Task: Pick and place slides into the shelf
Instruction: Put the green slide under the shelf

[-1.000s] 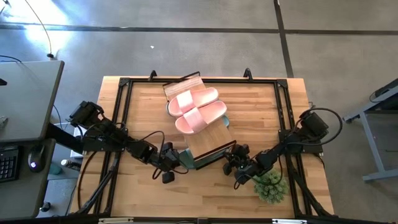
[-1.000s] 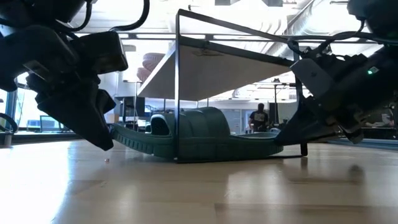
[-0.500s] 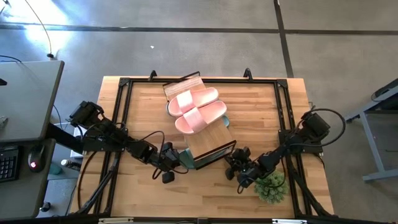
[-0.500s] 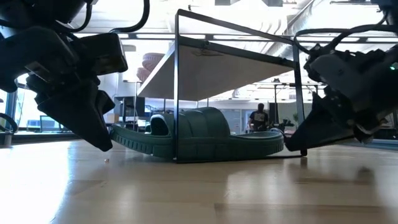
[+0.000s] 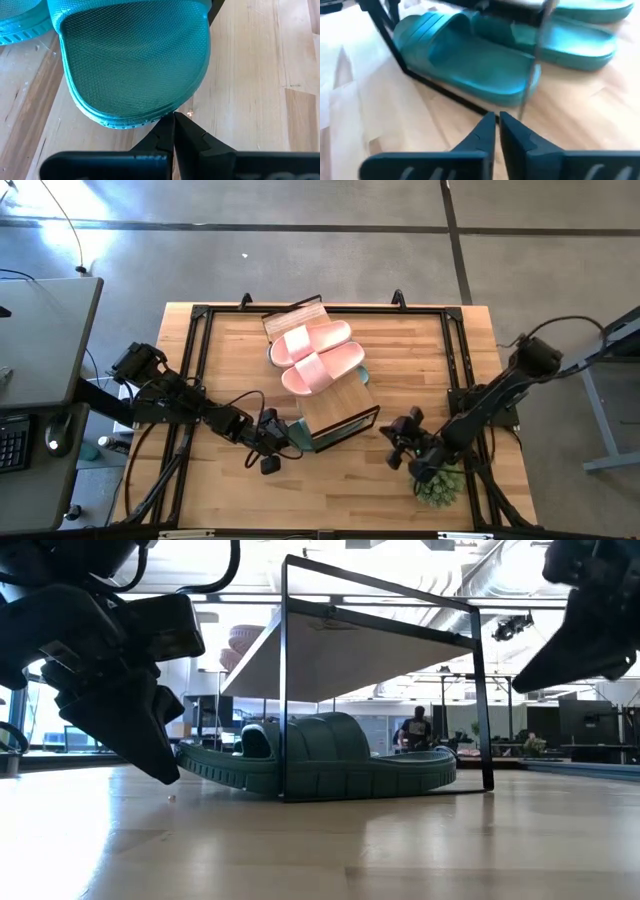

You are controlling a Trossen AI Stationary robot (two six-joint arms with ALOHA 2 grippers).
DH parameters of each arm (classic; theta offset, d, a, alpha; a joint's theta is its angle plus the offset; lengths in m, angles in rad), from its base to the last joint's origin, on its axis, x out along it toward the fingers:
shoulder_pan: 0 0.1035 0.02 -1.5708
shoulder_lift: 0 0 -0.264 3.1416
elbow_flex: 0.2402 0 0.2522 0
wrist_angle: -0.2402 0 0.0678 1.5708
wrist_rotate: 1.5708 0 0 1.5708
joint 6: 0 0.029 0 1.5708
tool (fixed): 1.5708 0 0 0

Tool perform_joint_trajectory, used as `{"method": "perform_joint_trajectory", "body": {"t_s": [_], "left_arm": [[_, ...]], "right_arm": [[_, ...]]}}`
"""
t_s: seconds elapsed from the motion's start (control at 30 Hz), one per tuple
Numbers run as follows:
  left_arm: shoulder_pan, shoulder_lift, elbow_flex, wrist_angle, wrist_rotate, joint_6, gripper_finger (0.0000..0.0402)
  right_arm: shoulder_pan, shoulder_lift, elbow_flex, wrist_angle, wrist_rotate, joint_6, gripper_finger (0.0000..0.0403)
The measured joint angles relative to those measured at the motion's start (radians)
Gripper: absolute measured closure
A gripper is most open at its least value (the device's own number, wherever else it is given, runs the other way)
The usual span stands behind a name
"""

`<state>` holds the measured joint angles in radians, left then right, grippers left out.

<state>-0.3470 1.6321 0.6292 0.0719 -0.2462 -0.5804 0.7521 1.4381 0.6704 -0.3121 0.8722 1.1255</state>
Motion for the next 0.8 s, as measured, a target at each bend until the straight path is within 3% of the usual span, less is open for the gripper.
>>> {"method": "perform_joint_trajectory", "body": {"t_s": [0.2,0.37,0.8], "left_arm": [[0.0,0.0,0.0,0.0,0.0,0.0,0.0401],[0.0,0.0,0.0,0.0,-0.001,-0.001,0.0401],[0.0,0.0,0.0,0.0,-0.001,-0.001,0.0402]], "right_arm": [[-0.003,-0.035,0.0,-0.065,0.074,-0.006,0.0309],[-0.045,0.001,0.0,-0.063,0.062,-0.005,0.0262],[-0.114,0.021,0.0,0.077,0.014,-0.085,0.0273]]}}
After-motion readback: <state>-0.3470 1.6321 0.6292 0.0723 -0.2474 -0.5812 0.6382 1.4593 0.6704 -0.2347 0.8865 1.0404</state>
